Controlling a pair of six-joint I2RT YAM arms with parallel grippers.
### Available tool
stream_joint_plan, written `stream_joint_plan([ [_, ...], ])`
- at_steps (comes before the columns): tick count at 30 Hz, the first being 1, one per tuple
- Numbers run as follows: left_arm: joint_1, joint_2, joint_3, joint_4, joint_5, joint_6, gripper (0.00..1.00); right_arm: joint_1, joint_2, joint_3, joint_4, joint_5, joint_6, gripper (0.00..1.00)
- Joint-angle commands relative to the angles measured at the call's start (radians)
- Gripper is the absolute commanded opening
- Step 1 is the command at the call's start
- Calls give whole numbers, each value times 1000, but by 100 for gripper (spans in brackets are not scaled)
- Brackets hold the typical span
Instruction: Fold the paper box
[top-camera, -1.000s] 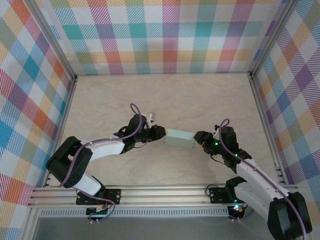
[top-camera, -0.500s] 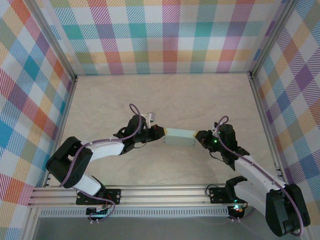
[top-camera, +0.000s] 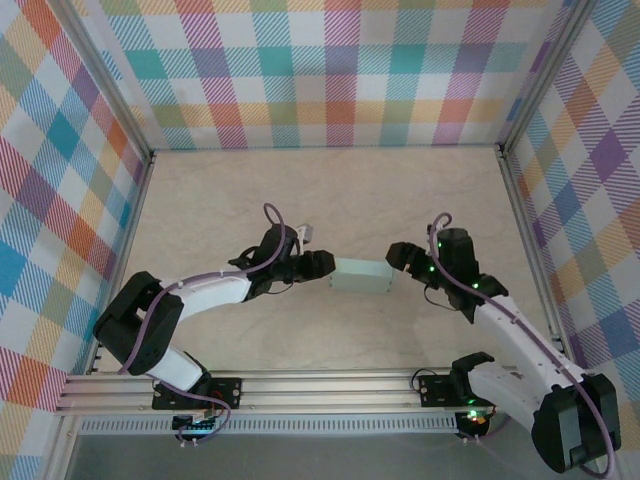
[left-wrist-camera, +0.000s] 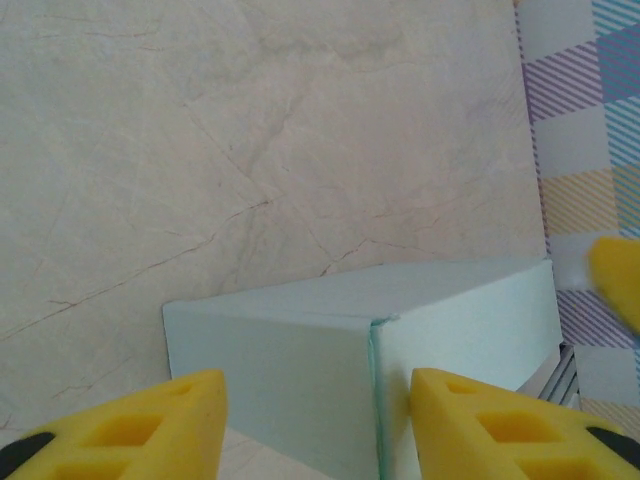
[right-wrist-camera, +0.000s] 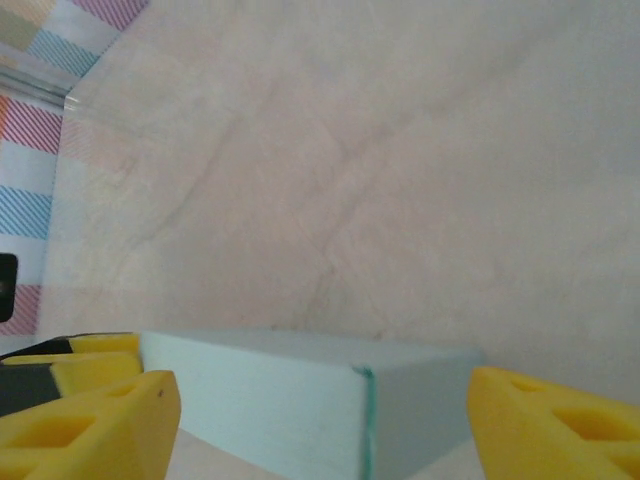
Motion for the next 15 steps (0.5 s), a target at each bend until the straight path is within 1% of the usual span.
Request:
stream_joint_plan([
  [1,3,30,74,-142,17,21,54,4,51,119,-103,84,-335,80],
  [3,3,29,106,-145,25,21,57,4,105,187,-119,73,-463,83],
  [5,4,22,134,-165,19,29,61,4,162,250,-146,14,-613,86],
  [7,12,5,147,-178,14,41,66,5,218,305,-199,-93,-773,87],
  [10,44,-29,148,-205,2,59,74,7,302,402,-381,-272,-1030,93],
  [11,61,-45,138,-210,0,66,75,9,334,435,-454,-293,-1110,94],
  [12,79,-57,127,-212,3,69,75,11,362,464,-512,-288,-1171,94],
  [15,140,-96,87,-212,21,82,76,31,464,562,-665,-216,-1312,95],
])
